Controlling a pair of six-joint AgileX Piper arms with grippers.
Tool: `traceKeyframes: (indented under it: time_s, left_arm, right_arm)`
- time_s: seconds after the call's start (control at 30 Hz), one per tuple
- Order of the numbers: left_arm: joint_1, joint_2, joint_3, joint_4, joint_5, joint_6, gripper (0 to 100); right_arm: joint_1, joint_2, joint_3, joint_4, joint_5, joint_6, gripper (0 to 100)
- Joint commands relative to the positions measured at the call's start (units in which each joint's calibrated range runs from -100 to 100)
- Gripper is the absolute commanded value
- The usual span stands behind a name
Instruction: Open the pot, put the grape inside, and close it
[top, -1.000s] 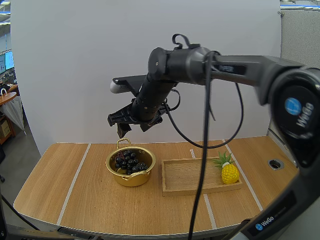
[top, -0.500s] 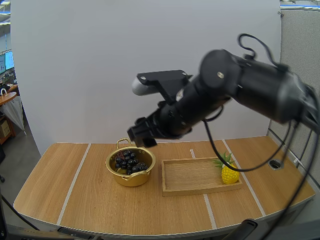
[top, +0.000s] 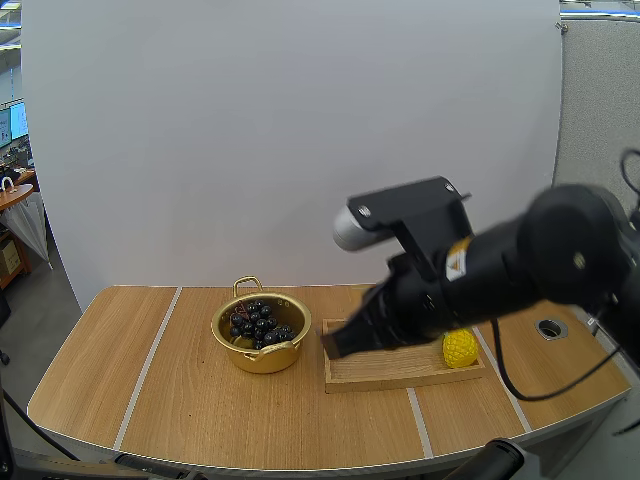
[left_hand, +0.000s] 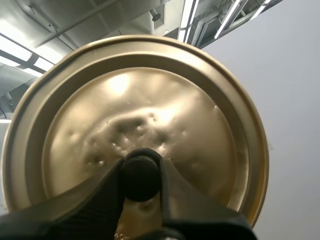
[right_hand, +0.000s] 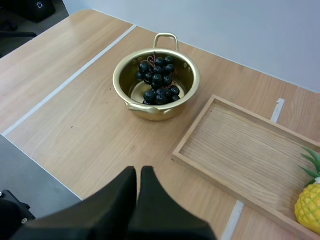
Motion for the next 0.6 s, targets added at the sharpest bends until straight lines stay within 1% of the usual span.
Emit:
traceKeyframes:
  time_s: [0.0,0.57]
  left_arm:
    - [-0.18,-0.23,-0.33,0.33,-2.59,-0.62,0]
    - [-0.18,-0.23,-0.33,0.33,-2.59,-0.62,0]
  right_arm:
    - [-0.57,-2.49,1.04,-0.51,0.80,0.07,0]
    - [-0.62,-3.67,1.04,-0.41,1.55,0.07,0]
